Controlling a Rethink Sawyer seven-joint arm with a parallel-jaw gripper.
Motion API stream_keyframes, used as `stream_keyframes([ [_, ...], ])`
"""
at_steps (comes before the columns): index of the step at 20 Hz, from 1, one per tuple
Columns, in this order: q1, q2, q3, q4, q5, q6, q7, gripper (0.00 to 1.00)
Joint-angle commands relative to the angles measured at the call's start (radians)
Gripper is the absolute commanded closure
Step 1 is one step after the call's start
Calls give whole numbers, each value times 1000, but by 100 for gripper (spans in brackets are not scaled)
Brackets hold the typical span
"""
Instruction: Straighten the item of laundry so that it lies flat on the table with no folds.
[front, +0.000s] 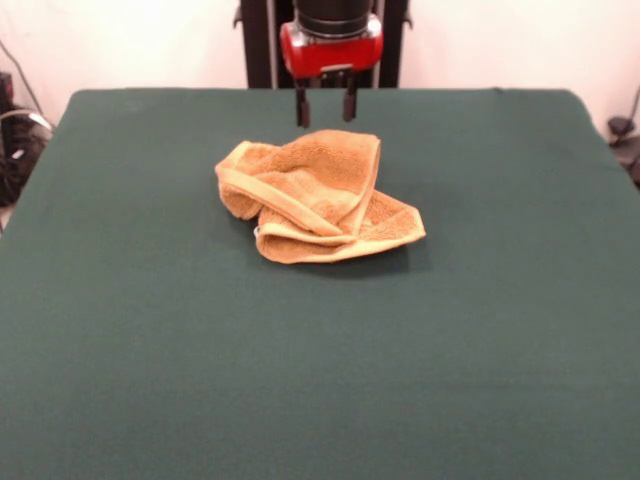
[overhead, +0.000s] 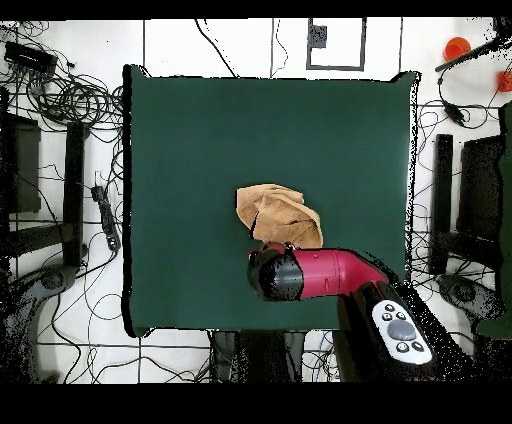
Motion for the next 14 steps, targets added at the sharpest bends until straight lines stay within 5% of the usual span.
stream_keyframes([
  [1,40,84,112,-73,-24,119,-45,0],
  [14,34,88,104,-55,-25,69,-8,0],
])
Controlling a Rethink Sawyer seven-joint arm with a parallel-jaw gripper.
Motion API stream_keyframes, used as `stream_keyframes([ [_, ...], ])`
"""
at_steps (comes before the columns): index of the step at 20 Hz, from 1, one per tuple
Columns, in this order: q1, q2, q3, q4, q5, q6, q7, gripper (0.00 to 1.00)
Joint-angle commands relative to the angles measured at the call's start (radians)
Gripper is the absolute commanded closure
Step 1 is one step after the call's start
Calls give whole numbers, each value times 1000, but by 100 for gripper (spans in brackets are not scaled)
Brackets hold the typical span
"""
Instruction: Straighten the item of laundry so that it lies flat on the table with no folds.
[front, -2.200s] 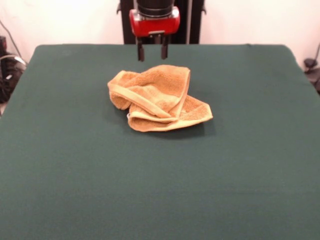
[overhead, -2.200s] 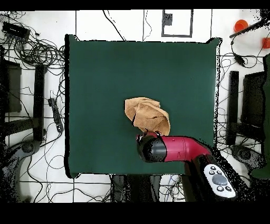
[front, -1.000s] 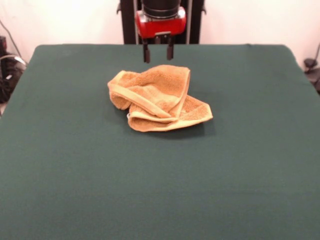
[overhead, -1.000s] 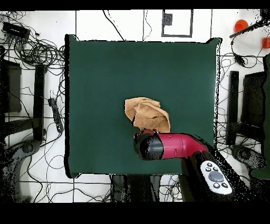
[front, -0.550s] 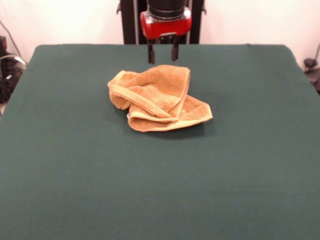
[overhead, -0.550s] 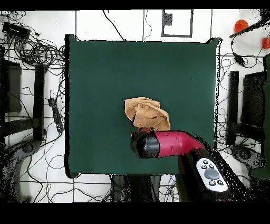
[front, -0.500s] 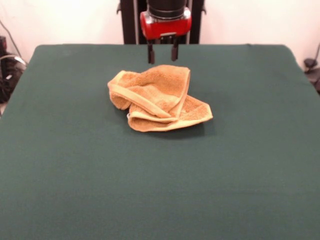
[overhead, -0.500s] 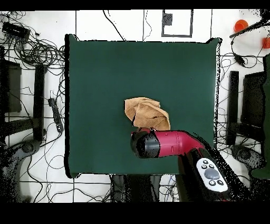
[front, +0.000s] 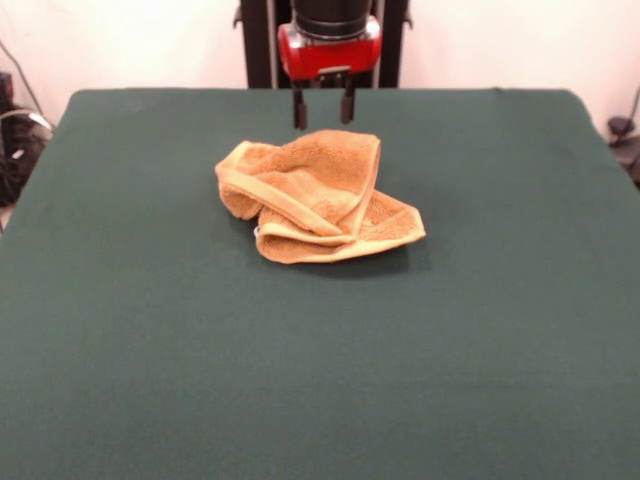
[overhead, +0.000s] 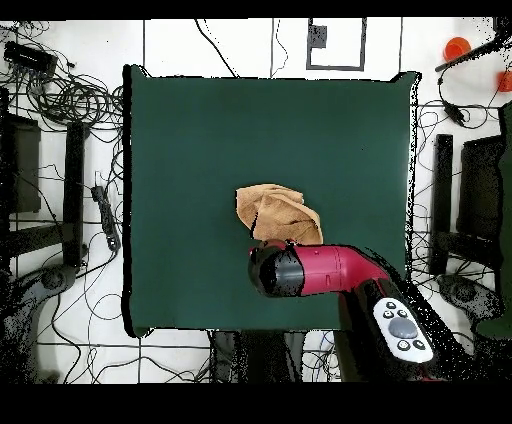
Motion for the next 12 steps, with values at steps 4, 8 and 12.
stream_keyframes([
  [4,27,89,102,-27,-28,32,-2,0],
  [8,35,90,93,-26,-31,23,10,0],
  [12,50,92,79,-34,-32,16,28,0],
])
